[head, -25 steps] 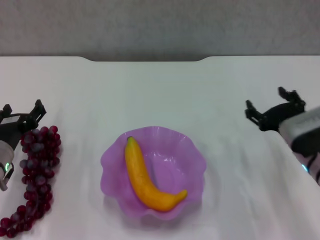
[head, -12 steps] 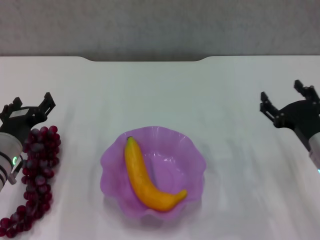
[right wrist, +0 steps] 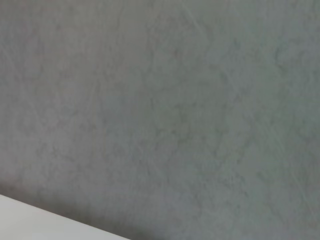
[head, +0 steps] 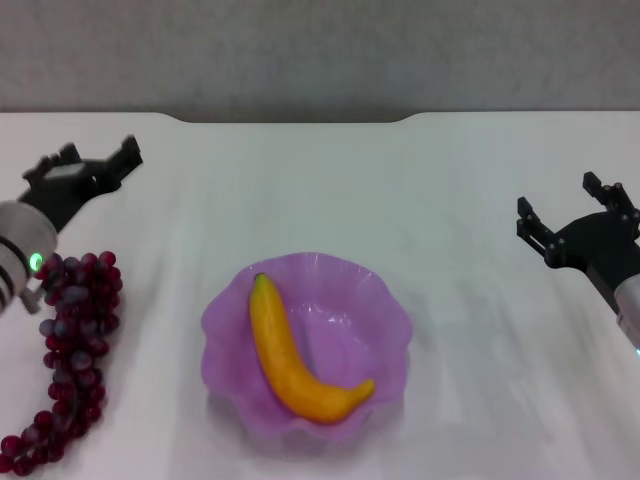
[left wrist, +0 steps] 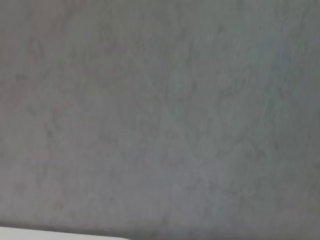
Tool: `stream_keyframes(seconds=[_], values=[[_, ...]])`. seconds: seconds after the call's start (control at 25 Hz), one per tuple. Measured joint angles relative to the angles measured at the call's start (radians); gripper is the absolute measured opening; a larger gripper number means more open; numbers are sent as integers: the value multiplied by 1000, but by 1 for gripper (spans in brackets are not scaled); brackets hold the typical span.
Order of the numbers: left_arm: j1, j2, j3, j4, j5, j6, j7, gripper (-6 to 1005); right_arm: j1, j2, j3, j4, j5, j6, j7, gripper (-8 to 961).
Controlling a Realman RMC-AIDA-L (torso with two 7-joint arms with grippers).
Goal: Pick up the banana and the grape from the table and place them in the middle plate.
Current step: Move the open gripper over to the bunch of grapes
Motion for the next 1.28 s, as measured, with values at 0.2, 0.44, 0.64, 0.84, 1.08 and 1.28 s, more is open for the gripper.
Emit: stream_keyframes(seconds=[0.2,0.44,0.64,0.84,1.08,1.28], values=[[140,-26,-223,376,201,-412,75,884,0,0,-1,0,-2,11,2,883],[148,-103,-400,609,273,-884,238,884,-1,1,-17,-4,0,14,23,883],[81,-100,-465,678,273,-1215,310,885,-1,0,-23,-4,0,18,26,883],[44,-100,-511,749,305,-1434,349,885,0,0,-25,-6,1,22,26,883],[36,-103,-524,784,328,-1557,375,885,1,-1,-24,-6,1,22,27,883],[-8,-104,-523,694,341,-1571,394,885,5,-1,-24,-8,1,22,29,883]])
